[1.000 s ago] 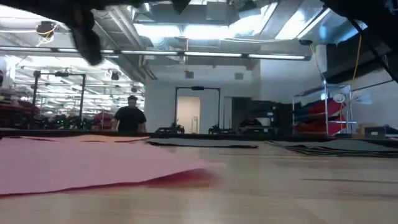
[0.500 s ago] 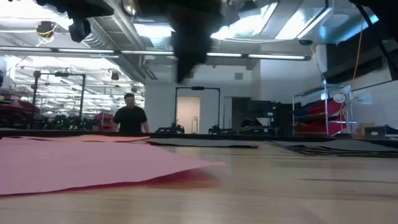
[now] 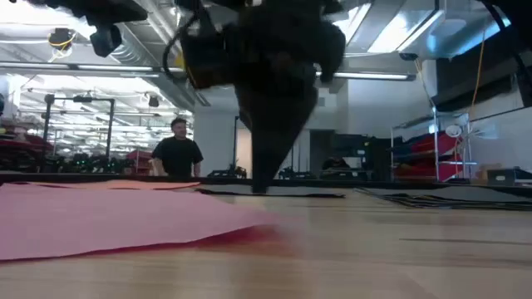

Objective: Organize paper
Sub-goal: Stack the pink color paper on top of the other pink color paper

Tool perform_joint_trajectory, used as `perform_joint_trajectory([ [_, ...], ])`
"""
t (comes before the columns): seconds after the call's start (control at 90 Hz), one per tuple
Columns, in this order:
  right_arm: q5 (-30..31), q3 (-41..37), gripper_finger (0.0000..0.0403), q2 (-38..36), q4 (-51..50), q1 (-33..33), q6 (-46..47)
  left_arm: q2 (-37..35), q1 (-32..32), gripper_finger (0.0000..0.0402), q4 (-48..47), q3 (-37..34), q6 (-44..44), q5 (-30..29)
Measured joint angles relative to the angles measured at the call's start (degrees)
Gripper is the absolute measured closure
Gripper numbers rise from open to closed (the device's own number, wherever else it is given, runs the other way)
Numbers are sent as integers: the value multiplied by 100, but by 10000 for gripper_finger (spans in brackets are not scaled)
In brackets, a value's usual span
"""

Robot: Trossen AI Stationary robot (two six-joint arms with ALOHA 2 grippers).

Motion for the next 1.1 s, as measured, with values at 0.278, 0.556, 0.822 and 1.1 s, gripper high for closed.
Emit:
perform_joint_trajectory([
  [0.278, -497, -448, 403, -43, 895, -17, 157, 0, 0, 402, -134, 0, -16, -3],
  [0.556, -1169, -226, 403, 21, 2717, -31, 844, 2, 0, 402, -170, 0, -3, -57],
  [0.822, -378, 154, 403, -2, 1767, -79, 633, 2, 8, 402, -194, -1, -12, -66],
  [1.1, 680, 155, 403, 132, 1906, -539, 922, 100, 4, 402, -490, -1, -17, -68],
])
